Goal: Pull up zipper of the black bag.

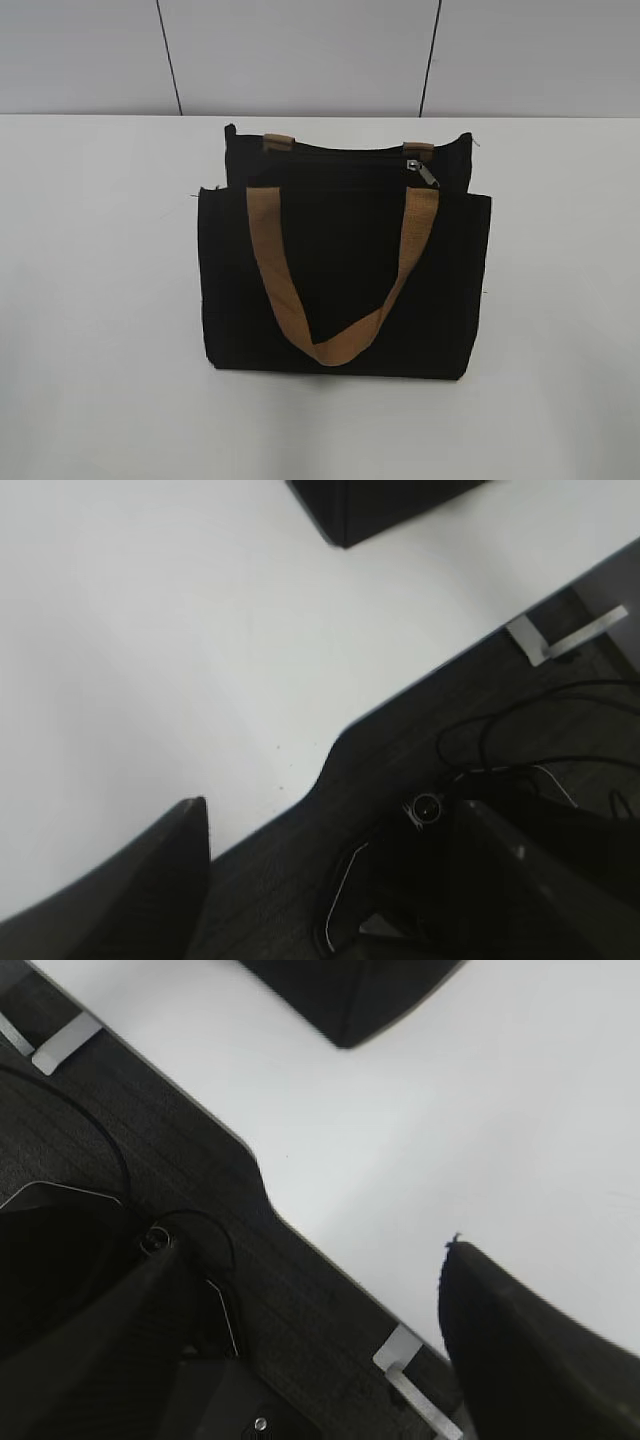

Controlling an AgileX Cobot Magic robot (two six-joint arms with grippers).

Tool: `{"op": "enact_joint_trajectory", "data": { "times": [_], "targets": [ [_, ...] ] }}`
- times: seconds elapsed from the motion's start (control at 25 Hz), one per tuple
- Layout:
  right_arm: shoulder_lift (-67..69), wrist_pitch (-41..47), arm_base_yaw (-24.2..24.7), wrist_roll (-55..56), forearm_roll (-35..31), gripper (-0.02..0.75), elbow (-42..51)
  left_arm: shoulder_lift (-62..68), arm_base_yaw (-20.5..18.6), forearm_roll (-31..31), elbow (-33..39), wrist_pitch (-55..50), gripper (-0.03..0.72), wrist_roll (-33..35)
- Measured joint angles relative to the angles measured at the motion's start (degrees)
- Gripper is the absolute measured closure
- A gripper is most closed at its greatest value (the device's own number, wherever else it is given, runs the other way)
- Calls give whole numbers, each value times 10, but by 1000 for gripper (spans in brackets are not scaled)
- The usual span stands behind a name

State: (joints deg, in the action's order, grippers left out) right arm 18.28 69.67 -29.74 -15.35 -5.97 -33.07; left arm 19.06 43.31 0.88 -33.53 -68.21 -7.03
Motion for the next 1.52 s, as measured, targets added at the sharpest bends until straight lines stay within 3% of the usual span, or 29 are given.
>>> {"op": "enact_joint_trajectory", "data": {
  "times": [0.24, 0.84, 0.96, 1.12, 1.4, 1.52],
  "targets": [
    [-8, -29, 0, 5, 2, 156, 44, -13, 0, 4, 24, 66, 127, 23],
    [4, -69, 0, 28, 13, 160, 63, 9, 1, 4, 26, 71, 127, 30],
    [4, -69, 0, 28, 12, 160, 63, 9, -13, 4, 26, 71, 127, 30],
    [-10, -70, 29, 28, -3, 160, 63, 9, -86, 4, 26, 71, 127, 30],
    [-76, -70, 212, 28, -54, 161, 63, -10, -284, 4, 26, 72, 127, 30],
    [-109, -70, 266, 28, -71, 161, 63, -34, -364, 5, 26, 72, 127, 30]
  ]
}}
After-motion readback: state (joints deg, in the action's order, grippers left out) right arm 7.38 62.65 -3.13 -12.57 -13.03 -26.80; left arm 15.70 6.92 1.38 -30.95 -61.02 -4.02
